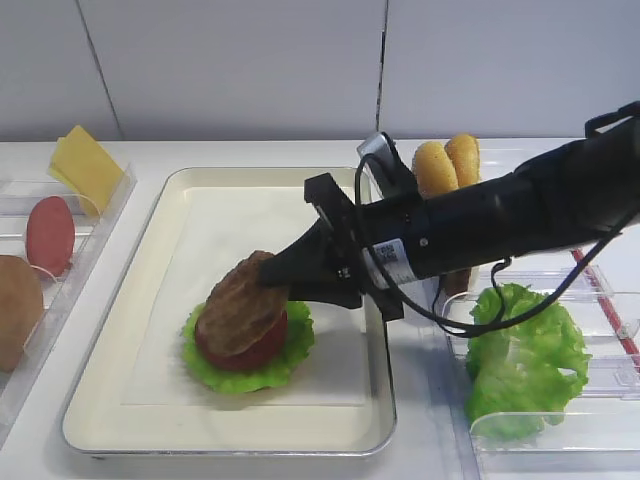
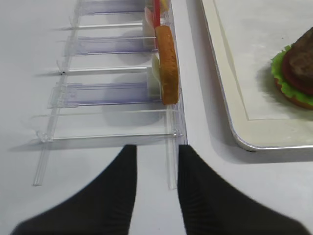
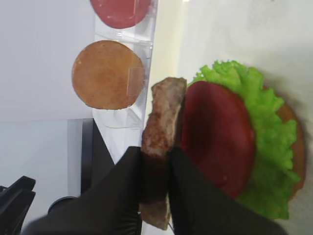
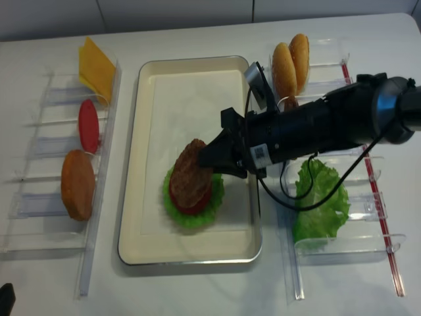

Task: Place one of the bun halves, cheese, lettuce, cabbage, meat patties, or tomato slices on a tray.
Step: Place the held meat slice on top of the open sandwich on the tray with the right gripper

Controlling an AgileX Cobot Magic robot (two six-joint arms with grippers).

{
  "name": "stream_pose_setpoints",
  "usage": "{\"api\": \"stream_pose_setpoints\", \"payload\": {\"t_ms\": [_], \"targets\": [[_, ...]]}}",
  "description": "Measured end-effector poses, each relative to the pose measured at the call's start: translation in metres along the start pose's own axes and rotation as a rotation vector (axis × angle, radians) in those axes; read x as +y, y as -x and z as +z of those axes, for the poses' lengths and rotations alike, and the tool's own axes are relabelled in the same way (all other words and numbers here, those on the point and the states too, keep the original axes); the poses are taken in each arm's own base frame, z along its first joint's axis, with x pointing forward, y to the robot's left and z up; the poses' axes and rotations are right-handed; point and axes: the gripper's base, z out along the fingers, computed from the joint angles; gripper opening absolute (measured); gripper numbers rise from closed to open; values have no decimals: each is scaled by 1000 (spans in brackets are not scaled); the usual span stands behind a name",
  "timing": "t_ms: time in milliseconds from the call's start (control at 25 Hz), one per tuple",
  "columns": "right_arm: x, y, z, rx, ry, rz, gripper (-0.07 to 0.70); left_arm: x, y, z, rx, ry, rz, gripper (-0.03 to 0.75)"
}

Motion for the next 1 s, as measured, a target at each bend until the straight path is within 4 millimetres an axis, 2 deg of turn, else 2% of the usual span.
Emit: {"api": "stream_pose_setpoints", "payload": {"t_ms": [560, 800, 1000], "targets": [[2, -1, 2, 6, 13, 34, 164, 0, 0, 0, 0, 0, 0, 197], [18, 11, 3, 7, 68, -22, 164, 0, 0, 0, 0, 0, 0, 197], [18, 9, 4, 33, 40, -43, 164, 0, 0, 0, 0, 0, 0, 197]]}}
